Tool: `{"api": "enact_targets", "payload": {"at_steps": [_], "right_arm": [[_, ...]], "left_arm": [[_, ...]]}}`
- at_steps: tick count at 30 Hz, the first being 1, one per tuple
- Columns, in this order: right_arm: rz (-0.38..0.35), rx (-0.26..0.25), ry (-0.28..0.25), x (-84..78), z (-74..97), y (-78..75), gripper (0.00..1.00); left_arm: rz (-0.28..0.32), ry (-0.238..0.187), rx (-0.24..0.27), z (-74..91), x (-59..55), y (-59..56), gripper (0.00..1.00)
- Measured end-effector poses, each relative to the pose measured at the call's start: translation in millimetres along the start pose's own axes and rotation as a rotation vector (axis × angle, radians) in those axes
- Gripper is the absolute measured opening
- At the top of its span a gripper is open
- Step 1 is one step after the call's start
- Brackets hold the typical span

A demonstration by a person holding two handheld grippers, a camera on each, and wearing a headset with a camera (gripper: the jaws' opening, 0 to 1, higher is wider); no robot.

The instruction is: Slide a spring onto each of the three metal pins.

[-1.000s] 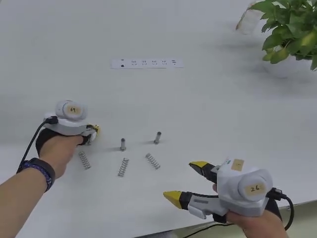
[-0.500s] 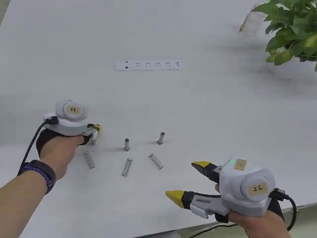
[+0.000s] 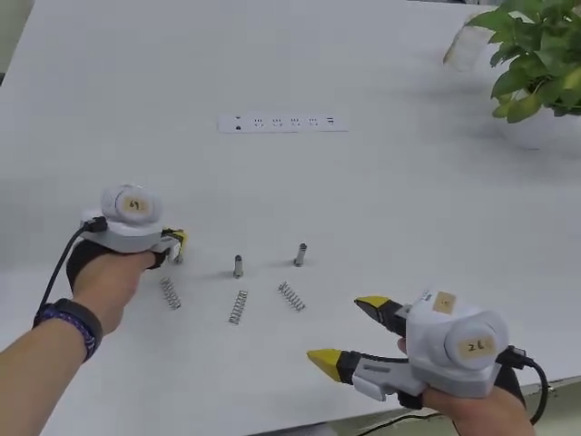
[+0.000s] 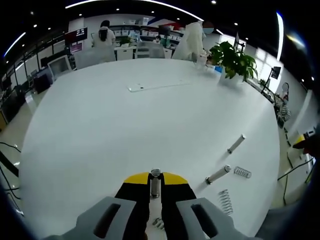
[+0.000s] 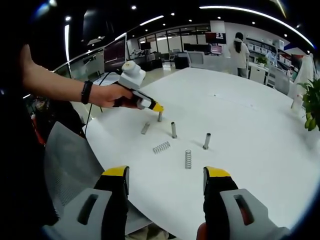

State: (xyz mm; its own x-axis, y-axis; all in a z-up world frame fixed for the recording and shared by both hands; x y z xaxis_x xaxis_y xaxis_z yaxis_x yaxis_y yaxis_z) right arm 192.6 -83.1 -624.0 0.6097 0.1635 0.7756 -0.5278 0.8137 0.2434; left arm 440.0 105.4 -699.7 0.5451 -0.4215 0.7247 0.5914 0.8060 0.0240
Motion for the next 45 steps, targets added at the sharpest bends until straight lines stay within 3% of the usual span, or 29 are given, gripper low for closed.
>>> {"api": "enact_targets", "payload": {"at_steps": [13,45], "right_arm": [[0.012,0.003,-0.007,2.2,0.2,3.4,0.58],[0.015,0.004,-0.013,-2.9,3.0,5.4,0.58]], "left_arm": [[-0.015,0.002,0.007,12.0,-9.2,1.9,0.00],[-0.067,0.000,-0.005,23.5,-21.0,-12.2,0.00]]}}
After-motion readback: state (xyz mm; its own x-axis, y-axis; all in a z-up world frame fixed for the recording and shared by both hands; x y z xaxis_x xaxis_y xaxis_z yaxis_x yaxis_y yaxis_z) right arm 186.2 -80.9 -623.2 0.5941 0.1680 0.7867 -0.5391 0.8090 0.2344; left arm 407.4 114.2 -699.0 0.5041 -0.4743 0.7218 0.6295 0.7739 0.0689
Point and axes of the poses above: the centre of the closed fingertips' face, and the gripper's own axes: z roughly backward along the fingers, y roughly to its left, x roughly out of its top, the point moved 6 cm from there along z, roughly backward along the fingers, and after that the axes turned 10 degrees about x, right-handed, at the moved point
